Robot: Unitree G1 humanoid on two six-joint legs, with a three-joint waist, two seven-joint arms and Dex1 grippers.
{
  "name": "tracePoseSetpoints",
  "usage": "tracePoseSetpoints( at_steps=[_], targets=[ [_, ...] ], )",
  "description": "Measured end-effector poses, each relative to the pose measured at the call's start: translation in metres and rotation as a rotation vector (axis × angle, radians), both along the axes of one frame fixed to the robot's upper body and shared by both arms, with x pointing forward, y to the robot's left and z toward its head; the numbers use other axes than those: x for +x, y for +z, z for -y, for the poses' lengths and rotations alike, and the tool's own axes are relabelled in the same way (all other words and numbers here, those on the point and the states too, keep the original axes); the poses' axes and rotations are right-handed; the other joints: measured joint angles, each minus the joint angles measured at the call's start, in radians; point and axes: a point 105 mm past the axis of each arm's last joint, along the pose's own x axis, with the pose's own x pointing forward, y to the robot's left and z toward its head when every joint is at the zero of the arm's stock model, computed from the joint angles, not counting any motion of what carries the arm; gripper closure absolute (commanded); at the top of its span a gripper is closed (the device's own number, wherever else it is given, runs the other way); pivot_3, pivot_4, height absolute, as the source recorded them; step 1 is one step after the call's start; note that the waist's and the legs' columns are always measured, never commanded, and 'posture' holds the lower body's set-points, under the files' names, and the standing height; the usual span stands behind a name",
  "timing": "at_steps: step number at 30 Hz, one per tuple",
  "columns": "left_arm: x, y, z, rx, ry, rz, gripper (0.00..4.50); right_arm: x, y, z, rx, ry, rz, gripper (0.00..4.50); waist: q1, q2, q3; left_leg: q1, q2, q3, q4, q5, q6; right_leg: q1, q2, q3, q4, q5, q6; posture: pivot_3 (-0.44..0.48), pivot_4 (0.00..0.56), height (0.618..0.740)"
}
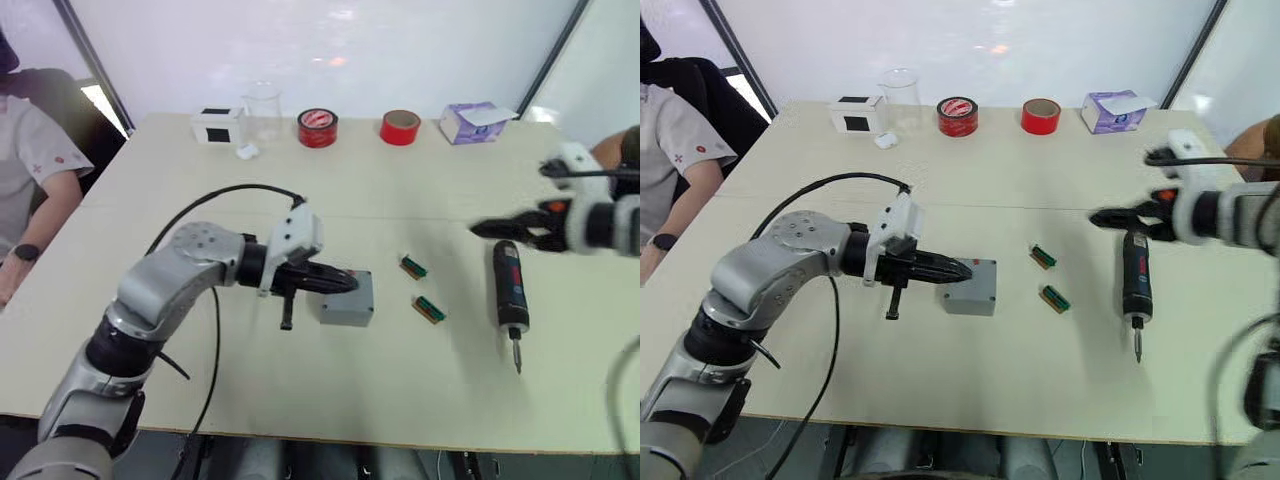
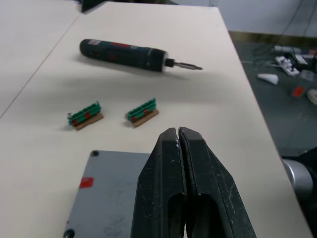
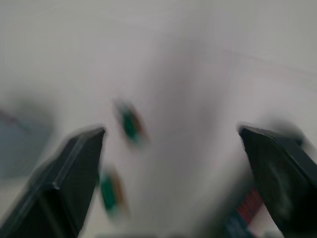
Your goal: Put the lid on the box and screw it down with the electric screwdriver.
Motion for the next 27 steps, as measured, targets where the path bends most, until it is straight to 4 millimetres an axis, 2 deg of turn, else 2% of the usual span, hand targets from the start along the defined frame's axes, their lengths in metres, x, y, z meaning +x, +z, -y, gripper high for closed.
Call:
tracePoseSetpoints(
  at_steps=[2, 6, 10, 17, 21, 24, 27],
  targets=[
    [0.002, -0.007, 0.001, 0.029, 0.001, 0.018, 4.5, -0.008, -0.019, 0.01, 0.004, -0.043, -0.123, 0.01, -0.008, -0.001, 0.0, 0.0, 0.0, 0.002, 0.0, 0.0, 0.0, 0.0, 0.0, 0.002, -0.004, 0.0, 0.0, 0.0, 0.15, 0.74],
    [-0.002, -0.013, 0.007, 0.025, -0.015, 0.014, 4.5, -0.015, -0.05, 0.018, 0.05, -0.1, -0.277, 0.01, -0.025, 0.0, 0.0, 0.0, 0.0, 0.004, 0.0, 0.0, 0.0, 0.0, 0.0, 0.005, -0.004, 0.0, 0.0, 0.0, 0.15, 0.74],
    [-0.002, -0.017, 0.007, 0.025, 0.009, 0.011, 4.5, -0.012, -0.06, 0.026, 0.065, -0.17, -0.333, 0.01, -0.025, 0.0, 0.0, 0.0, 0.0, 0.004, 0.0, 0.0, 0.0, 0.0, 0.001, 0.004, -0.004, 0.002, 0.003, 0.0, 0.15, 0.74],
    [-0.008, -0.024, 0.008, 0.011, 0.051, -0.007, 4.5, 0.007, -0.072, 0.01, 0.062, -0.151, -0.375, 0.01, -0.023, 0.0, 0.0, -0.001, 0.0, 0.004, 0.0, 0.0, 0.0, -0.001, 0.0, 0.004, -0.004, 0.002, 0.003, 0.0, 0.15, 0.74],
    [-0.008, -0.027, 0.007, 0.015, 0.09, -0.02, 4.5, 0.01, -0.078, 0.01, 0.02, -0.148, -0.406, 0.01, -0.016, 0.0, 0.0, -0.001, -0.001, 0.004, 0.0, 0.0, 0.0, -0.001, 0.0, 0.004, -0.004, 0.002, 0.004, 0.0, 0.15, 0.74],
    [-0.011, -0.027, 0.007, 0.007, 0.106, -0.02, 4.5, 0.009, -0.087, 0.015, -0.028, -0.143, -0.433, 0.83, -0.016, 0.0, 0.0, -0.001, -0.001, 0.004, 0.0, 0.0, 0.0, -0.001, 0.0, 0.004, -0.005, 0.002, 0.004, 0.0, 0.15, 0.74],
    [-0.015, -0.031, 0.007, 0.001, 0.126, -0.048, 4.5, 0.009, -0.093, 0.017, -0.084, -0.108, -0.456, 1.86, -0.021, 0.0, 0.0, -0.001, 0.0, 0.003, 0.0, 0.0, 0.0, 0.0, 0.0, 0.004, -0.005, 0.002, 0.004, 0.0, 0.15, 0.74]
  ],
)
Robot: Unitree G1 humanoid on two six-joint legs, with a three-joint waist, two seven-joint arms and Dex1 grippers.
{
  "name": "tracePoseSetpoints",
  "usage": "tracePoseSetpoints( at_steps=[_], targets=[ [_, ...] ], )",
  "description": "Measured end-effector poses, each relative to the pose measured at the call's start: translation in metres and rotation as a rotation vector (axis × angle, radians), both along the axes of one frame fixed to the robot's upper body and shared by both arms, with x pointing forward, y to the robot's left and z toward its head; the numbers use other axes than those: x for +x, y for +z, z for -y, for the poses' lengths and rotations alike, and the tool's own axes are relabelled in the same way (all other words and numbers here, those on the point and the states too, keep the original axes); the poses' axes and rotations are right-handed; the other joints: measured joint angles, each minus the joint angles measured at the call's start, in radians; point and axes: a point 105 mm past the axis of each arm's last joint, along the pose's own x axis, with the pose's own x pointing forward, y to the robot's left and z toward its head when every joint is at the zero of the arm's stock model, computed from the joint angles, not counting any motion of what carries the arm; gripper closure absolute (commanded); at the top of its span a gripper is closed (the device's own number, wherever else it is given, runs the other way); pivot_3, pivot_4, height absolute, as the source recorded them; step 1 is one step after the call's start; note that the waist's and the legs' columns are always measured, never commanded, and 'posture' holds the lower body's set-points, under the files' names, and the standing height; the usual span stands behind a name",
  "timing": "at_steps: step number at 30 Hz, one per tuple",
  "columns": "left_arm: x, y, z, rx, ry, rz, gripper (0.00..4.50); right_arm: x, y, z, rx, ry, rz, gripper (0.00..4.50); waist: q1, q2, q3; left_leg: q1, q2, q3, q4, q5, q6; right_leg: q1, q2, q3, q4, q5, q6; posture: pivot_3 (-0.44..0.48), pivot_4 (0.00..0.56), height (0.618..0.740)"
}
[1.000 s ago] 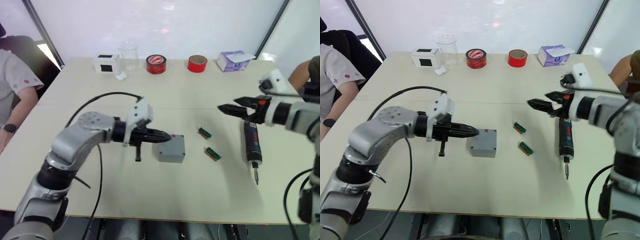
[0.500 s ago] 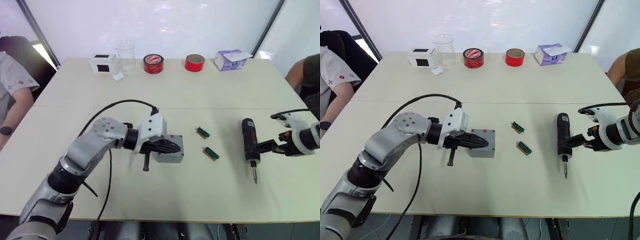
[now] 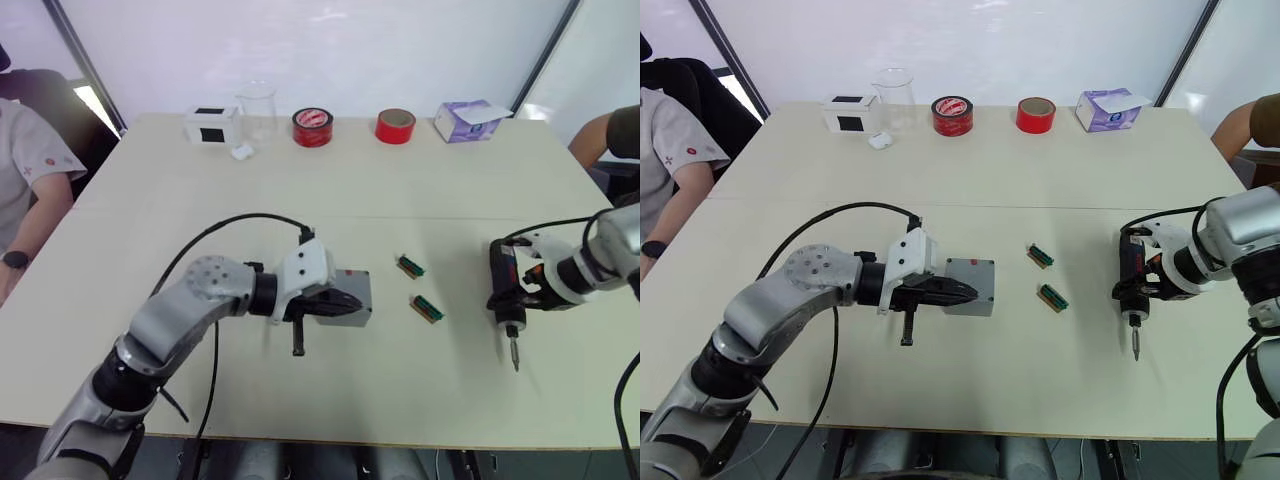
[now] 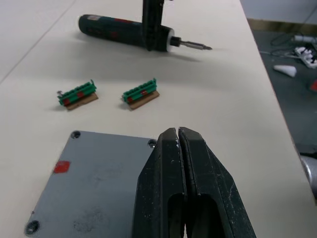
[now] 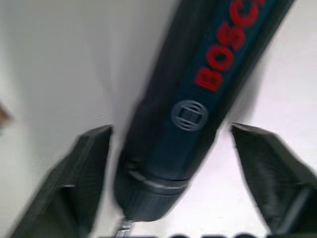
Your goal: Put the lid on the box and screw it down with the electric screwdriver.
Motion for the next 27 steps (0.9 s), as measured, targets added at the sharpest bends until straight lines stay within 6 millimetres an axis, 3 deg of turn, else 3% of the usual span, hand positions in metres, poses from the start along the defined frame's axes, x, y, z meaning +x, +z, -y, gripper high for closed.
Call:
tracePoseSetpoints(
  at_steps=[3, 7, 11, 14, 17, 20, 22, 24, 27],
  targets=[
    [0.001, 0.001, 0.0, -0.004, 0.014, 0.003, 4.5, 0.0, -0.002, 0.0, -0.011, 0.026, -0.013, 2.75, -0.001, 0.0, 0.0, 0.001, 0.0, -0.001, 0.0, 0.0, 0.0, 0.001, 0.0, -0.001, 0.0, 0.0, 0.0, 0.0, 0.15, 0.74],
    [0.002, 0.001, -0.001, -0.007, 0.021, -0.001, 4.5, 0.002, -0.002, 0.002, -0.016, 0.025, -0.013, 2.75, -0.001, -0.001, 0.0, 0.001, 0.0, -0.001, 0.0, 0.0, 0.0, 0.001, 0.0, -0.001, 0.0, 0.0, 0.0, 0.0, 0.15, 0.74],
    [0.013, 0.003, -0.008, -0.016, 0.066, -0.001, 4.5, 0.018, 0.001, 0.002, 0.037, -0.046, 0.038, 2.75, -0.011, -0.003, 0.0, 0.001, 0.001, 0.002, 0.003, 0.0, 0.0, 0.002, 0.001, 0.0, 0.0, 0.002, -0.001, 0.0, 0.15, 0.74],
    [0.025, 0.004, -0.019, -0.028, 0.128, -0.015, 4.5, 0.047, 0.024, 0.009, 0.029, -0.061, 0.228, 2.75, -0.01, 0.003, 0.003, 0.001, 0.0, 0.004, 0.003, 0.0, -0.001, -0.001, 0.0, 0.002, 0.0, 0.004, 0.001, 0.0, 0.15, 0.74],
    [0.038, 0.007, -0.032, -0.039, 0.181, -0.03, 4.5, 0.077, 0.068, -0.001, 0.152, -0.082, 0.495, 2.75, -0.006, 0.004, 0.004, 0.0, 0.0, 0.004, 0.001, 0.001, -0.001, -0.002, 0.002, 0.002, 0.002, 0.004, 0.001, 0.0, 0.15, 0.74],
    [0.05, 0.009, -0.045, -0.034, 0.218, -0.052, 4.5, 0.102, 0.145, -0.029, 0.348, 0.017, 1.007, 2.75, -0.003, 0.004, 0.005, 0.0, 0.001, 0.004, -0.005, 0.001, -0.002, -0.004, 0.003, 0.001, 0.001, 0.004, 0.002, 0.0, 0.15, 0.74],
    [0.054, 0.009, -0.048, -0.027, 0.208, -0.062, 4.5, 0.095, 0.177, -0.058, 0.504, 0.063, 1.282, 2.75, 0.001, 0.003, 0.004, 0.0, 0.003, 0.002, -0.009, 0.004, -0.007, -0.003, 0.003, -0.003, -0.001, 0.004, 0.002, 0.0, 0.15, 0.74],
    [0.056, 0.009, -0.048, -0.016, 0.193, -0.07, 4.5, 0.079, 0.179, -0.093, 0.71, 0.108, 1.367, 2.75, 0.001, 0.003, 0.004, -0.001, 0.003, 0.001, -0.011, 0.007, -0.012, -0.002, 0.003, -0.005, -0.001, 0.004, 0.002, 0.0, 0.15, 0.74],
    [0.063, 0.012, -0.047, -0.007, 0.178, -0.059, 4.5, 0.05, 0.151, -0.143, 0.982, 0.18, 1.29, 2.75, 0.004, 0.004, 0.005, -0.001, 0.001, 0.001, -0.01, 0.008, -0.014, -0.002, 0.0, -0.005, -0.001, 0.004, 0.002, 0.0, 0.15, 0.74]
  ],
)
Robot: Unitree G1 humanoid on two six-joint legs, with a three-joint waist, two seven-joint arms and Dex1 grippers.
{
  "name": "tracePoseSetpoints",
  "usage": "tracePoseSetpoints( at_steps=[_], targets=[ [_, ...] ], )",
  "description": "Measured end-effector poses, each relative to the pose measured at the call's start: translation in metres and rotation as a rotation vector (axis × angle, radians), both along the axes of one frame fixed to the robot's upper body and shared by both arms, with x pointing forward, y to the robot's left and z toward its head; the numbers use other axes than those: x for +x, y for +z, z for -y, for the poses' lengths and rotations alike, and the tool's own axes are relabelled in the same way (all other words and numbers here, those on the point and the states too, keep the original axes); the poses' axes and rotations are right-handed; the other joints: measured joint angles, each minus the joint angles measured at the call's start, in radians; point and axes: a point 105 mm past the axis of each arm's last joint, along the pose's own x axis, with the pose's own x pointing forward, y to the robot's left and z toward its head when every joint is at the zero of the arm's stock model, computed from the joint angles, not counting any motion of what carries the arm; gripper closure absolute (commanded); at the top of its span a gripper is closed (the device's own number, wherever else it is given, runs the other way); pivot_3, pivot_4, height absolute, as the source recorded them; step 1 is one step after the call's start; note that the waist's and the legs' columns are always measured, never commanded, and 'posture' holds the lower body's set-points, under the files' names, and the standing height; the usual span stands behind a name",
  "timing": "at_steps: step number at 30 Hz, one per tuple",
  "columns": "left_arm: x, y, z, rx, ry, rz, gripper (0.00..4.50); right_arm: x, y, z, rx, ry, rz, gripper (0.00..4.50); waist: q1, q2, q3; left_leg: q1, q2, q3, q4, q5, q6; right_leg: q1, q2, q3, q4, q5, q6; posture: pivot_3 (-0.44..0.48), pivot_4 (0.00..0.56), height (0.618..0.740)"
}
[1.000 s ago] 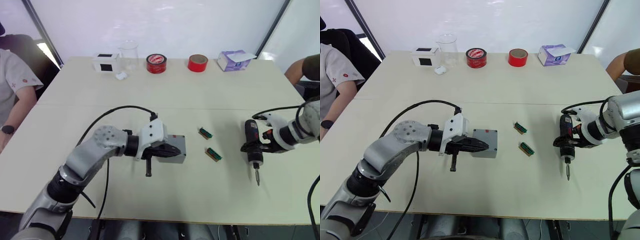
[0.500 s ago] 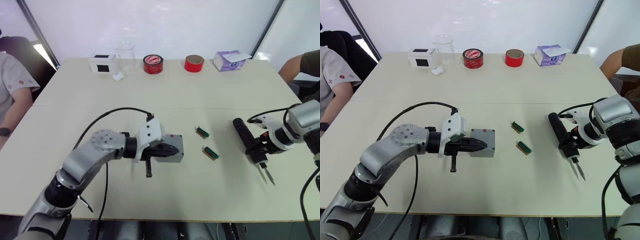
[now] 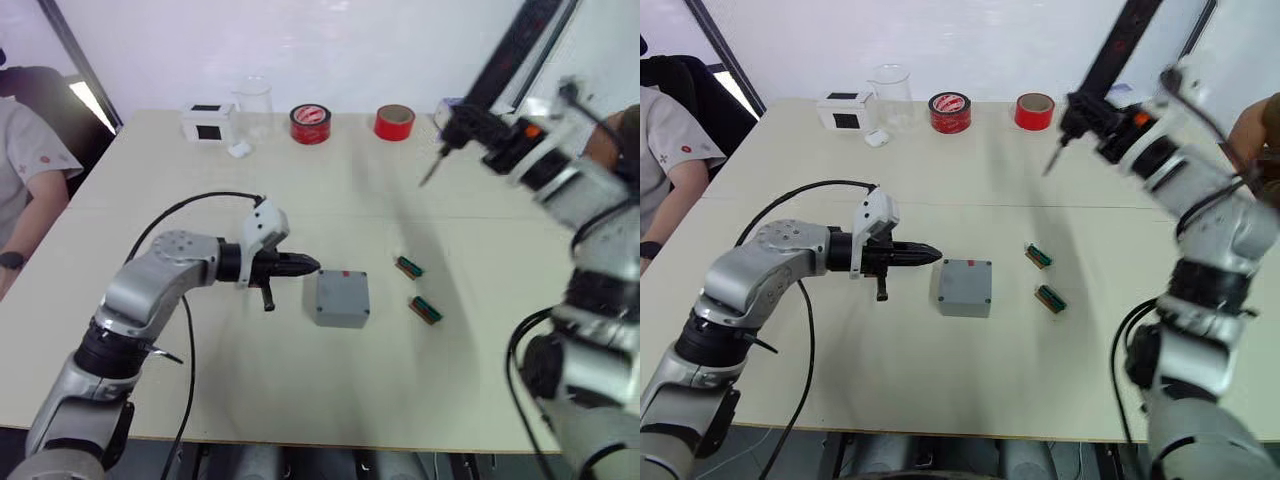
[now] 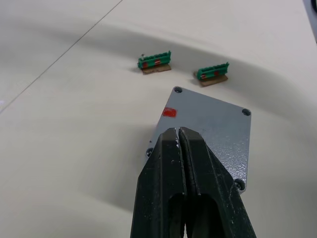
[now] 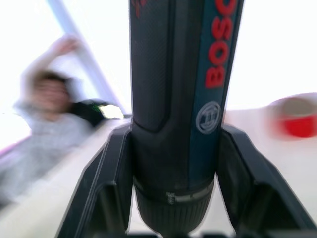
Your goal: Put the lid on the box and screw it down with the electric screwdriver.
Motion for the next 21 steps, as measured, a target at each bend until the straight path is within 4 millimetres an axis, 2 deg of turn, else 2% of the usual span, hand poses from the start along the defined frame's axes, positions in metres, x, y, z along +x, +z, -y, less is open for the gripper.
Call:
tracePoseSetpoints(
  at_steps=[2, 7, 12, 17, 21],
  targets=[
    [0.004, 0.001, 0.002, 0.018, -0.017, 0.011, 4.5, -0.015, -0.016, -0.023, -0.028, 0.064, -0.017, 2.75, 0.003, 0.0, 0.0, 0.0, -0.002, 0.0, 0.001, -0.003, 0.005, 0.0, -0.001, 0.001, 0.0, 0.0, 0.0, 0.0, 0.15, 0.74],
    [0.001, -0.005, 0.011, 0.075, -0.094, 0.011, 4.5, -0.041, -0.031, -0.052, -0.146, 0.143, 0.048, 2.75, 0.008, 0.0, 0.0, 0.001, -0.002, 0.0, 0.002, -0.003, 0.006, 0.001, 0.0, 0.001, -0.001, 0.001, 0.001, 0.0, 0.15, 0.74],
    [-0.005, -0.015, 0.021, 0.113, -0.146, 0.0, 4.5, -0.045, -0.057, -0.048, -0.21, 0.134, 0.01, 2.75, 0.009, 0.0, 0.0, 0.001, -0.002, 0.0, 0.002, -0.003, 0.006, 0.001, 0.0, 0.001, -0.002, 0.001, 0.001, 0.0, 0.15, 0.74],
    [-0.002, -0.023, 0.035, 0.132, -0.151, 0.026, 4.5, -0.043, -0.056, -0.047, -0.242, 0.11, 0.049, 2.75, 0.008, 0.0, 0.0, 0.002, -0.002, 0.0, 0.002, -0.003, 0.006, 0.001, 0.001, 0.001, -0.002, 0.001, 0.001, 0.0, 0.15, 0.74],
    [0.001, -0.032, 0.036, 0.172, -0.152, 0.052, 4.5, -0.041, -0.062, -0.046, -0.263, 0.101, 0.041, 2.75, 0.008, 0.0, 0.0, 0.002, -0.002, 0.0, 0.002, -0.003, 0.006, 0.001, 0.001, 0.001, -0.001, 0.001, 0.001, 0.0, 0.15, 0.74]
  ],
)
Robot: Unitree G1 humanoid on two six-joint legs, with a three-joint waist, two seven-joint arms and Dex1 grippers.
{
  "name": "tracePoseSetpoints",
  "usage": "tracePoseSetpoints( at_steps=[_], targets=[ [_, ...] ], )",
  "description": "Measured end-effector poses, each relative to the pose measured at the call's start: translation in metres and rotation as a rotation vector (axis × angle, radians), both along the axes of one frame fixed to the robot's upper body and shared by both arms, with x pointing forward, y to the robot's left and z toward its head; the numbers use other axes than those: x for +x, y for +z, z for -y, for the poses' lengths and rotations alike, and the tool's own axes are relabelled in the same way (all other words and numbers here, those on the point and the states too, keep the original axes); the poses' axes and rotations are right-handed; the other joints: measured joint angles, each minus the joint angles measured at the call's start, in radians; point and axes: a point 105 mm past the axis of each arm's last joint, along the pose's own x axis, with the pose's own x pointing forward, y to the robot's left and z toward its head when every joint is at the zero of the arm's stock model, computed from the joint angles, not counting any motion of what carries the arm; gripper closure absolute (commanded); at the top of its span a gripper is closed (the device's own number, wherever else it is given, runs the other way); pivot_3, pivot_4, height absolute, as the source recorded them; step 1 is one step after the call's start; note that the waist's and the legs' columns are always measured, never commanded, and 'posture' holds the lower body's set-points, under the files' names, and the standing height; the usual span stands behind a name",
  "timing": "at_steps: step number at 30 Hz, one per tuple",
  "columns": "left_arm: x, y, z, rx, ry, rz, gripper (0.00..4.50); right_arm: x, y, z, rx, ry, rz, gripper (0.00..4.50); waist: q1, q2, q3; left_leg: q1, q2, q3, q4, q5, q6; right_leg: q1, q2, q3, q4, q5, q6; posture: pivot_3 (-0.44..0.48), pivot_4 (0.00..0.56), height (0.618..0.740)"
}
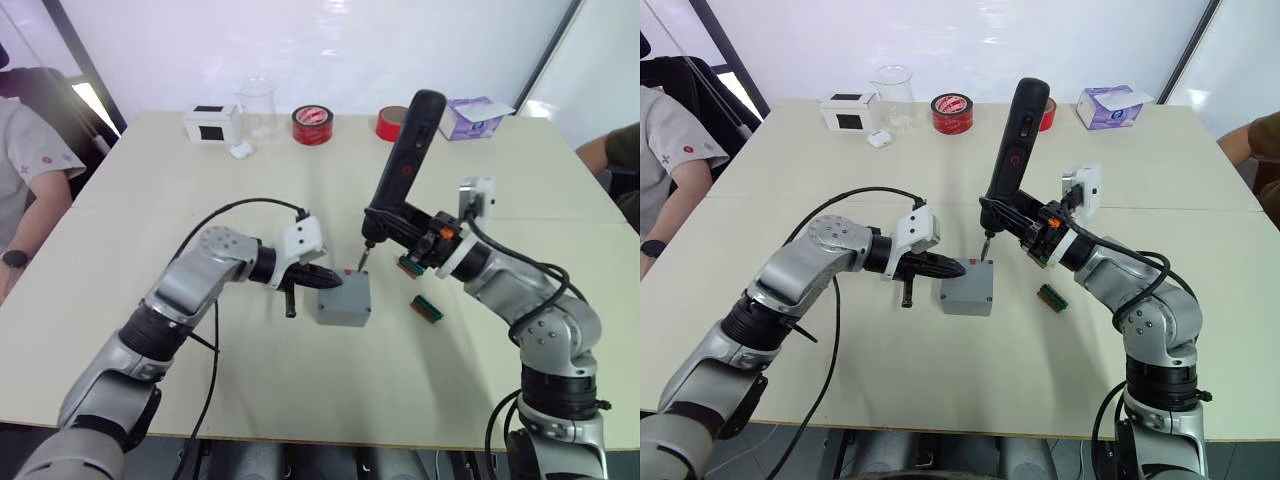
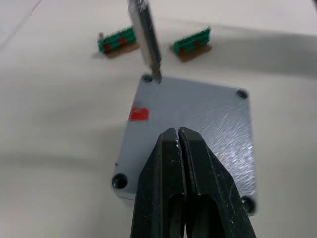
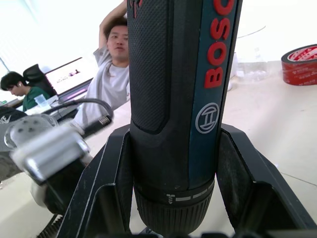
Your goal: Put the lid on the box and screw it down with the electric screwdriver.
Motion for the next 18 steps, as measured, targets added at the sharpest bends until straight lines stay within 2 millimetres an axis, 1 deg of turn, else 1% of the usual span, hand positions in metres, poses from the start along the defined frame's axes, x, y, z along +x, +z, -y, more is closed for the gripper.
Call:
tracePoseSetpoints(
  at_steps=[3, 9, 18],
  targets=[
    [0.0007, -0.001, 0.0009, 0.013, -0.019, 0.041, 4.5, 0.0018, -0.0061, 0.0012, -0.029, -0.014, -0.003, 2.75, 0.001, 0.0, 0.0, 0.0, 0.0, 0.0, 0.0, 0.0, 0.0, 0.0, 0.0, 0.0, 0.0, 0.0, 0.0, 0.0, 0.15, 0.74],
    [0.0008, -0.0015, 0.0012, 0.009, -0.031, 0.043, 4.5, 0.005, -0.0059, 0.0047, -0.054, -0.052, 0.049, 2.75, 0.001, -0.001, 0.0, 0.001, 0.0, 0.0, 0.0, 0.0, 0.0, 0.001, 0.0, 0.0, 0.0, 0.0, 0.0, 0.0, 0.15, 0.74],
    [0.001, -0.0023, 0.0018, 0.01, -0.029, 0.033, 4.5, 0.006, -0.0076, 0.0055, -0.073, -0.05, 0.071, 2.75, 0.002, -0.001, -0.001, 0.002, 0.0, 0.0, 0.0, 0.0, 0.0, 0.002, 0.0, 0.0, 0.0, 0.0, 0.0, 0.0, 0.15, 0.74]
  ],
)
